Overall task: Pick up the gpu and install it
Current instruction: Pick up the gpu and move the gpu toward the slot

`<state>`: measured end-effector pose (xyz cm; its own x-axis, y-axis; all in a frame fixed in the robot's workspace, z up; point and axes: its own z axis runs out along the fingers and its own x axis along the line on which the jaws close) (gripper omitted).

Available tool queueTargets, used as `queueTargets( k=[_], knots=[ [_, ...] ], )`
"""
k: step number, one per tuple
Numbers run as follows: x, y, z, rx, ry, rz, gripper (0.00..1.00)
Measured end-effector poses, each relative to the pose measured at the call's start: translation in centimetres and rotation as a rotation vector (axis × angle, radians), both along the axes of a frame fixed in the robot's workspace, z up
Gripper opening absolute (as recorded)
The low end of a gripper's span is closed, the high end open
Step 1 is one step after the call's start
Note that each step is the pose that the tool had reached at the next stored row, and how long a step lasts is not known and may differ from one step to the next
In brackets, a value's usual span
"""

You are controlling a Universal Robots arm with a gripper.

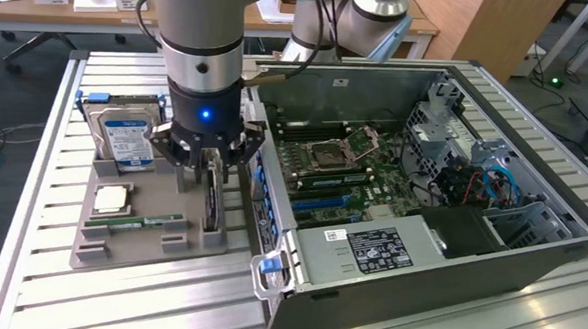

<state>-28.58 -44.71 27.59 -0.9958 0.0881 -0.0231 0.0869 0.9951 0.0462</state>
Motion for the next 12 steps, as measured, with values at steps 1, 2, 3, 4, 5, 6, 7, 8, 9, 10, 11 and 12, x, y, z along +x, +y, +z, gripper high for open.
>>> queueTargets(
  k=[1, 2, 3, 4, 5, 6, 7, 8, 9, 10, 11, 12],
  knots=[
    [0.0, 0.03, -0.04, 0.0, -0.0001, 0.0, 0.43],
    [0.0, 0.08, -0.1, 0.0, -0.0001, 0.0, 0.43],
    [0.0, 0.15, -0.15, -0.0001, 0.0001, 0.0, 0.43],
    [0.0, 0.24, -0.22, 0.0, 0.0, 0.0, 0.43],
    [0.0, 0.32, -0.29, 0.0, 0.0, 0.0, 0.43],
    [0.0, 0.41, -0.35, 0.0, 0.0, 0.0, 0.43],
    [0.0, 0.48, -0.47, 0.0, -0.0001, 0.0, 0.43],
    [0.0, 0.54, -0.6, 0.0002, -0.0002, 0.0, 0.43],
    [0.0, 0.59, -0.73, 0.0002, -0.0001, 0.0, 0.43],
    [0.0, 0.64, -0.86, 0.0001, -0.0001, 0.0, 0.43],
    [0.0, 0.7, -0.99, 0.0001, -0.0001, 0.0, 0.43],
    [0.0, 0.76, -1.12, 0.0001, 0.0, 0.0, 0.43]
  ],
)
